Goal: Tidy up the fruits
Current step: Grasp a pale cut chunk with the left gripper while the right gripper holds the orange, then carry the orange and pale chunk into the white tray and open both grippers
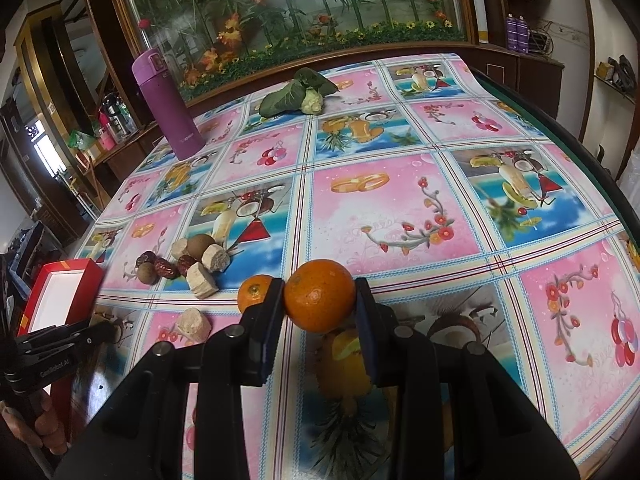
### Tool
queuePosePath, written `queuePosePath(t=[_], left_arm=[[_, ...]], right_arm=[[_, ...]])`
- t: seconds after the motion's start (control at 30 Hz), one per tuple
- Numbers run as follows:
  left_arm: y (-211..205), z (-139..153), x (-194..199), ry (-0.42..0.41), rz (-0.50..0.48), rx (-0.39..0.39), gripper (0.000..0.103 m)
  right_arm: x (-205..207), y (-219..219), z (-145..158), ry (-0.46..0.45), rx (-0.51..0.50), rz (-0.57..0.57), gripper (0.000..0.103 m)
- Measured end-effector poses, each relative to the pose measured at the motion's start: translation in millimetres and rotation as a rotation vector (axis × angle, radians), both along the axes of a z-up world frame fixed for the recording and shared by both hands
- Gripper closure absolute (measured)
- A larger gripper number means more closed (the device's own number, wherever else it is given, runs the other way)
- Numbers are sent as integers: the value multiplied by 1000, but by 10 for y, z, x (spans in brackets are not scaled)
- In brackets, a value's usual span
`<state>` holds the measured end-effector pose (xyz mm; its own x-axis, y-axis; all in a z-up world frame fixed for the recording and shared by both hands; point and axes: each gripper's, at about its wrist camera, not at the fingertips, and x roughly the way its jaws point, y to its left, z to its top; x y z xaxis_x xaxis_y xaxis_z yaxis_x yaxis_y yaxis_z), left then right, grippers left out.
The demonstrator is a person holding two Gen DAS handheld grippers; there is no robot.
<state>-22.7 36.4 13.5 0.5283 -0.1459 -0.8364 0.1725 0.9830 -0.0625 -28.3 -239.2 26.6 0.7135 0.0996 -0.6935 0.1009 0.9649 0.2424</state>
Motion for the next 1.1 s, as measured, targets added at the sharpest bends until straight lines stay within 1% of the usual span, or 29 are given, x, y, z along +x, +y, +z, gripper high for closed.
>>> queuePosePath(t=[0.13,0.23,0.33,0.5,0.7,0.93,1.1], left_arm=[[-9,3,-16,-9,1,10,78],[-16,47,-66,-15,-3,2,78],[-31,144,-151,-41,-8,3,78],[-65,346,-327,-90,-27,-21,78],[-39,503,-477,-132,-32,-47,78],[105,562,-544,-154,-11,-60,78],[301,566,-565,-161,26,-71,78]], right_arm=[[-5,-7,9,-4,-2,-8,67],[-4,-9,16,-7,-6,-13,67],[-8,-10,16,-8,-6,-12,67],[-12,-29,26,-16,-8,-18,67],[-12,-35,27,-17,-12,-27,67],[-2,-73,-1,-6,-20,-59,67],[11,-75,-32,12,-24,-81,67]])
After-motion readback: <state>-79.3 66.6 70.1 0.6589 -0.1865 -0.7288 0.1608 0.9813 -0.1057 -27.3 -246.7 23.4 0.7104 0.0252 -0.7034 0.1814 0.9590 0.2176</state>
